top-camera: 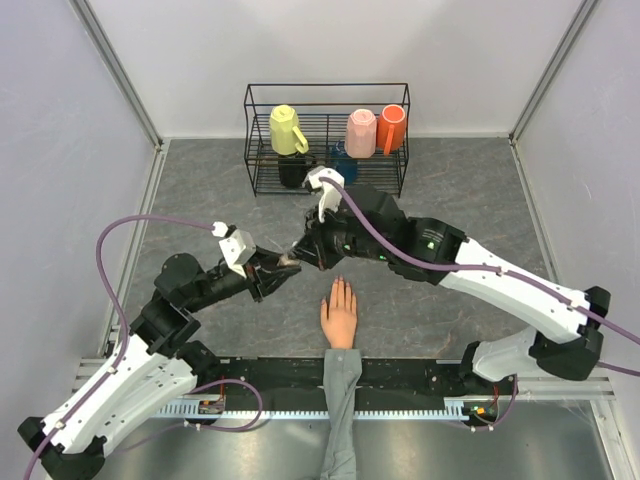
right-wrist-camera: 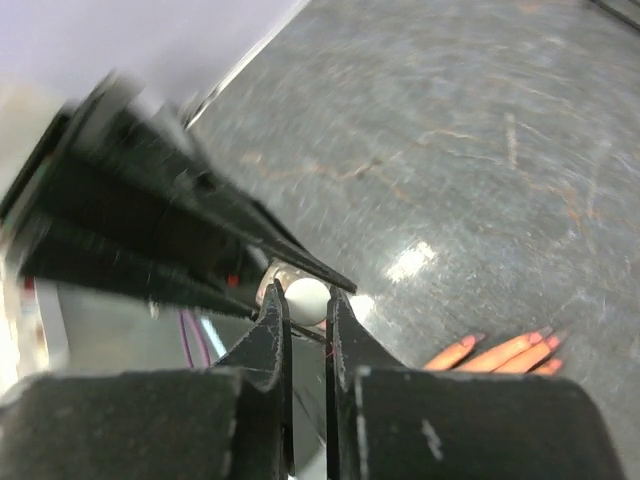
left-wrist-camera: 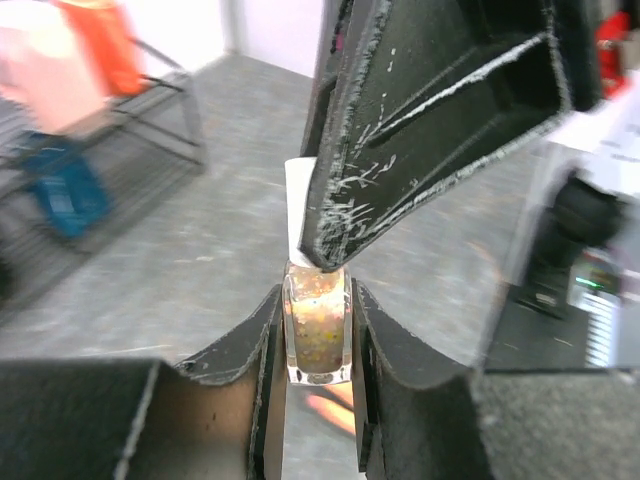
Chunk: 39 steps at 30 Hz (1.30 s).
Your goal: Paint the nails
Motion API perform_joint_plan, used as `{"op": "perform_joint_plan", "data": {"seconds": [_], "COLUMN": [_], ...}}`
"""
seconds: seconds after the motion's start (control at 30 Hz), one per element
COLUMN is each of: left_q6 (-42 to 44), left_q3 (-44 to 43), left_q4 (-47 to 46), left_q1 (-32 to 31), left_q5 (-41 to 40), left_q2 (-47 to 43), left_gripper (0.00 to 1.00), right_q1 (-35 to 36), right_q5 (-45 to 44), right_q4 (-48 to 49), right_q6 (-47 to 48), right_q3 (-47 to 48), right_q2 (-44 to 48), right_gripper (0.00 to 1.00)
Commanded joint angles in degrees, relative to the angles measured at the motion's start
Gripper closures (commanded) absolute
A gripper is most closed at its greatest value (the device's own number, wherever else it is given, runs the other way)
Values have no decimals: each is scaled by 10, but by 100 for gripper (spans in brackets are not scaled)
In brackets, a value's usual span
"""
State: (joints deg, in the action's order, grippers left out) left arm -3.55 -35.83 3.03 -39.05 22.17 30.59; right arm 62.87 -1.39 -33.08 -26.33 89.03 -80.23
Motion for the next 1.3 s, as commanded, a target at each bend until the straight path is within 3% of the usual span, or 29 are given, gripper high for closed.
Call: {"op": "perform_joint_plan", "data": {"seconds": [0.0, 0.07, 0.17, 0.23, 0.33, 0.4, 0.47, 0.53, 0.57, 0.6, 0.63, 0.7, 0.8, 0.93, 1.0, 1.27], "left_q6": [-104, -148, -232, -226, -120, -67, -49, -16, 3, 12, 21, 35, 70, 87, 83, 71], "left_q3": [-46, -41, -33, -35, -61, -76, -82, -87, -89, -90, -89, -87, -81, -77, -82, -69], "left_q4": [-67, -126, -186, -168, -48, 5, 15, 29, 36, 43, 45, 46, 38, 26, 27, -4], "left_q1": [-9, -9, -9, -9, -9, -9, -9, -9, -9, -9, -9, -9, -9, -9, -9, -9], "left_q5": [307, 421, 521, 530, 465, 380, 314, 230, 207, 185, 163, 82, -10, -70, -79, -66], "left_q2": [11, 36, 59, 61, 34, 18, 12, 16, 18, 20, 24, 26, 32, 61, 82, 81], "left_gripper": [98, 98, 98, 98, 98, 98, 98, 98, 98, 98, 98, 98, 98, 98, 98, 98], "right_q1": [-18, -18, -32, -35, -38, -43, -44, -42, -43, -43, -43, -43, -42, -28, -1, 40], "right_q5": [219, 267, 373, 414, 410, 406, 395, 348, 310, 281, 254, 159, 49, -23, -95, -196], "right_q4": [65, 72, 70, 55, 47, 48, 50, 65, 65, 64, 65, 57, 45, 25, -7, -126], "right_q6": [159, 218, 255, 276, 284, 279, 266, 234, 215, 198, 181, 117, 17, -71, -79, -88], "right_q3": [-78, -104, -128, -120, -122, -121, -118, -116, -113, -104, -99, -77, -54, -16, 32, 152], "right_q2": [26, 49, 50, 39, 44, 46, 48, 59, 61, 62, 63, 60, 63, 48, 22, -64], "right_gripper": [100, 100, 100, 100, 100, 100, 100, 100, 95, 82, 58, 36, 26, 27, 28, 42]}}
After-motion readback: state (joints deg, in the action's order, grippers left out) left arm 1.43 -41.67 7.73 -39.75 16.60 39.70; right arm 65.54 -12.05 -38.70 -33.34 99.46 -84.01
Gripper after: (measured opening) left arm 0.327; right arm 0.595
